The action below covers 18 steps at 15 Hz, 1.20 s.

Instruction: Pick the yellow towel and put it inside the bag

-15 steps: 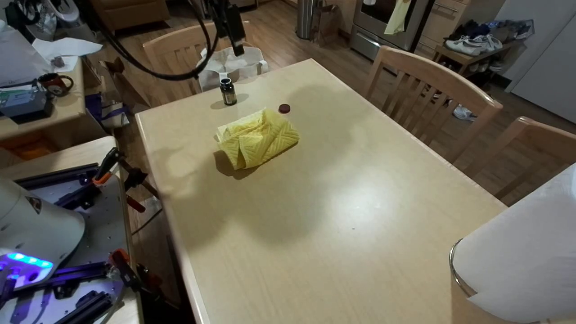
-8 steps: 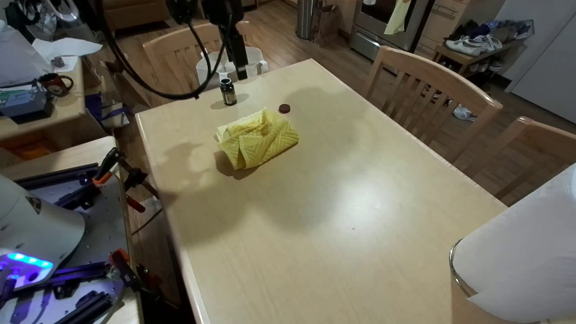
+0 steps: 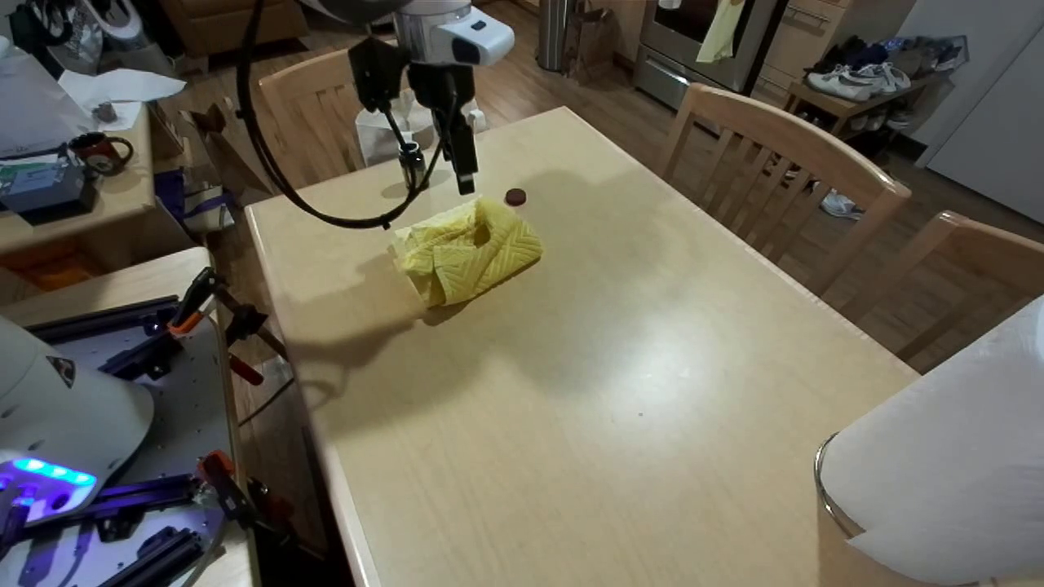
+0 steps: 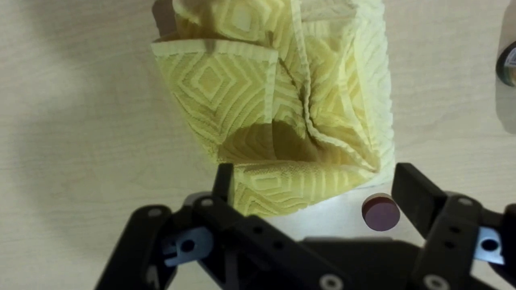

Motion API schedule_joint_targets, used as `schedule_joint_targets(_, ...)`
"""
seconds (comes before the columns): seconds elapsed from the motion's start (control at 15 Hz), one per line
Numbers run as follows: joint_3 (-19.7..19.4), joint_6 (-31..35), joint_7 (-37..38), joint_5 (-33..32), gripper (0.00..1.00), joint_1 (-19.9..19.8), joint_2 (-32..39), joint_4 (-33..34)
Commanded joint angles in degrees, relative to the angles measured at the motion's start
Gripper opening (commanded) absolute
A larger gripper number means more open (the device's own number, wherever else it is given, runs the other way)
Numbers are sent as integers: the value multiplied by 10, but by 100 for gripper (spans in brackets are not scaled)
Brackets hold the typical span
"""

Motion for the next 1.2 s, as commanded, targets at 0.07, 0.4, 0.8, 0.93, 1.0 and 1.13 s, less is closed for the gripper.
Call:
schedule_joint_targets(0.07, -12, 57, -4, 18, 100, 4, 53, 6)
schedule_joint_targets(0.4, -17, 67, -8, 59, 100, 3, 113, 5)
schedule_joint_targets(0.8, -17, 64, -9, 92, 100, 5, 162, 6)
schedule_joint_targets(0.93, -15, 65, -9, 105, 100, 6, 172, 9)
schedule_joint_targets(1.0, -16, 64, -10, 108, 100, 7, 176, 11)
schedule_joint_targets(1.13, -16, 72, -13, 113, 73, 8, 175, 15)
